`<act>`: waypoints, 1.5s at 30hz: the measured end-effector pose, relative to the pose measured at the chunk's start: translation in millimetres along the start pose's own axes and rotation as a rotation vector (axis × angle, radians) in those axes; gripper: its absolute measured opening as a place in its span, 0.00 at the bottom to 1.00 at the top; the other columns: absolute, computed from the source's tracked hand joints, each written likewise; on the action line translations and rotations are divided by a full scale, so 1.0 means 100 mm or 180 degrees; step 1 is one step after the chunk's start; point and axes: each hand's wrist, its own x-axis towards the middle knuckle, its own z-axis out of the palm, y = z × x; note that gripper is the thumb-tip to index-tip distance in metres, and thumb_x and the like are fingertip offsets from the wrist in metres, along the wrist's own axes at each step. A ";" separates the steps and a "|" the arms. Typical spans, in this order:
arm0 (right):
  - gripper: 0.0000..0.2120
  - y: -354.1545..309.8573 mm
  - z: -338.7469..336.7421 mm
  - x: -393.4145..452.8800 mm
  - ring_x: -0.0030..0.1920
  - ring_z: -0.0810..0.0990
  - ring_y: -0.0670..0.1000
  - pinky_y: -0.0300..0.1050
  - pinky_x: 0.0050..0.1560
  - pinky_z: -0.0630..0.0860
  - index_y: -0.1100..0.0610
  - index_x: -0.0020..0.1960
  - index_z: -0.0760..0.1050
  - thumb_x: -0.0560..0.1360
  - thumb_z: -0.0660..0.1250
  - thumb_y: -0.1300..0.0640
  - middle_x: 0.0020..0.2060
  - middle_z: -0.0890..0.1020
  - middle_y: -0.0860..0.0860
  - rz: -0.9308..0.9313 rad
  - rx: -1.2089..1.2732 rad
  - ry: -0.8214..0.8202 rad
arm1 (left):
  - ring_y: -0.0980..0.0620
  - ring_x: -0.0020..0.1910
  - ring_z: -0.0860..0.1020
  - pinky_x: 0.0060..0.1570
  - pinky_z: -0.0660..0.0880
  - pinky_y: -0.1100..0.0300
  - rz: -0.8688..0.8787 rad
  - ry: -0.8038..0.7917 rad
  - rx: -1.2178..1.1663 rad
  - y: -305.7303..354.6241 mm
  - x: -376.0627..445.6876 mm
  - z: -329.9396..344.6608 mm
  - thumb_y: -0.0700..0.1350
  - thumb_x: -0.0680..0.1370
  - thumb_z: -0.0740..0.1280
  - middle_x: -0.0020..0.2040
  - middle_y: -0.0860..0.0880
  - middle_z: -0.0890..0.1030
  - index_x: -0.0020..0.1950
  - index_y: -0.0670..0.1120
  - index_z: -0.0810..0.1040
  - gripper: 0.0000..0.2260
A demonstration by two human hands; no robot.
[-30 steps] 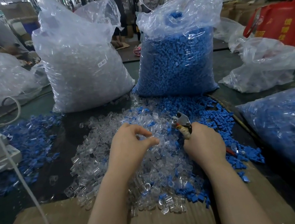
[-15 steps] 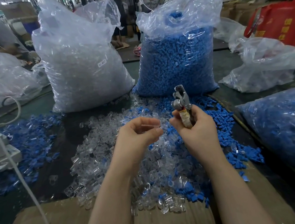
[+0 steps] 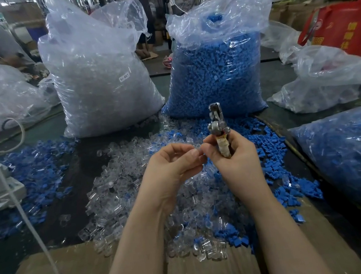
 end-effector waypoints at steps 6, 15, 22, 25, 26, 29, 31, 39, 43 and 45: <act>0.06 0.03 0.03 -0.01 0.39 0.80 0.44 0.40 0.41 0.78 0.49 0.44 0.77 0.76 0.71 0.58 0.37 0.82 0.45 -0.0056 -0.0258 -0.0031 | 0.49 0.41 0.84 0.44 0.81 0.59 -0.0143 0.0001 -0.0347 -0.03 0.02 0.03 0.39 0.66 0.72 0.42 0.43 0.84 0.46 0.40 0.78 0.10; 0.05 0.02 -0.02 0.01 0.47 0.80 0.58 0.60 0.50 0.77 0.61 0.51 0.79 0.75 0.71 0.65 0.47 0.81 0.58 -0.0213 -0.0608 -0.0313 | 0.52 0.39 0.84 0.43 0.82 0.61 -0.0330 0.0078 -0.0642 -0.02 0.01 0.05 0.35 0.76 0.67 0.41 0.43 0.85 0.45 0.41 0.78 0.02; 0.02 0.08 0.02 0.02 0.45 0.82 0.51 0.52 0.48 0.80 0.53 0.48 0.78 0.78 0.69 0.59 0.43 0.83 0.51 -0.0107 -0.0480 0.0053 | 0.51 0.41 0.85 0.47 0.82 0.57 -0.0505 -0.0120 -0.0685 0.00 0.02 0.04 0.40 0.72 0.69 0.45 0.43 0.85 0.47 0.42 0.78 0.05; 0.07 0.10 0.01 0.03 0.42 0.81 0.42 0.36 0.43 0.77 0.45 0.45 0.76 0.78 0.69 0.57 0.38 0.82 0.43 -0.0096 -0.0464 0.0243 | 0.52 0.41 0.83 0.44 0.82 0.58 -0.0550 -0.0090 -0.0634 0.00 0.02 0.02 0.41 0.69 0.71 0.45 0.44 0.85 0.46 0.43 0.80 0.07; 0.07 0.10 0.01 0.03 0.41 0.80 0.41 0.35 0.41 0.76 0.45 0.45 0.76 0.78 0.69 0.56 0.38 0.82 0.42 -0.0098 -0.0483 0.0291 | 0.54 0.40 0.82 0.43 0.81 0.59 -0.0544 -0.0011 -0.0535 0.00 0.03 0.00 0.42 0.68 0.72 0.44 0.46 0.84 0.45 0.44 0.80 0.07; 0.07 0.09 0.01 0.03 0.41 0.80 0.41 0.33 0.40 0.75 0.45 0.45 0.76 0.78 0.68 0.56 0.42 0.81 0.39 -0.0114 -0.0463 0.0345 | 0.56 0.36 0.81 0.40 0.80 0.62 -0.0524 0.0081 -0.0504 -0.01 0.04 -0.03 0.41 0.67 0.72 0.41 0.47 0.83 0.44 0.43 0.81 0.07; 0.07 0.08 0.01 0.02 0.42 0.80 0.40 0.31 0.41 0.75 0.46 0.45 0.76 0.78 0.68 0.57 0.42 0.82 0.39 -0.0126 -0.0405 0.0321 | 0.55 0.37 0.82 0.40 0.81 0.62 -0.0493 0.0019 -0.0664 -0.01 0.04 -0.03 0.41 0.68 0.72 0.43 0.44 0.84 0.45 0.42 0.80 0.07; 0.08 0.07 0.01 0.02 0.42 0.80 0.38 0.28 0.42 0.73 0.48 0.46 0.77 0.78 0.69 0.60 0.42 0.82 0.38 -0.0042 -0.0253 0.0241 | 0.58 0.35 0.79 0.39 0.78 0.63 -0.0449 0.0235 -0.0354 -0.03 0.04 -0.04 0.43 0.66 0.74 0.37 0.52 0.82 0.42 0.46 0.81 0.07; 0.07 0.07 0.03 0.02 0.39 0.80 0.40 0.31 0.41 0.75 0.48 0.44 0.76 0.77 0.70 0.57 0.42 0.82 0.42 -0.0053 -0.0302 0.0300 | 0.58 0.33 0.78 0.36 0.79 0.64 -0.0376 0.0323 -0.0511 -0.02 0.04 -0.03 0.42 0.66 0.74 0.35 0.51 0.81 0.44 0.44 0.81 0.08; 0.06 0.06 0.03 0.02 0.38 0.79 0.41 0.31 0.39 0.74 0.48 0.43 0.76 0.77 0.71 0.56 0.40 0.81 0.42 -0.0040 -0.0338 0.0318 | 0.57 0.32 0.79 0.36 0.80 0.64 -0.0366 0.0313 -0.0517 -0.02 0.04 -0.02 0.42 0.66 0.73 0.34 0.50 0.81 0.45 0.43 0.81 0.09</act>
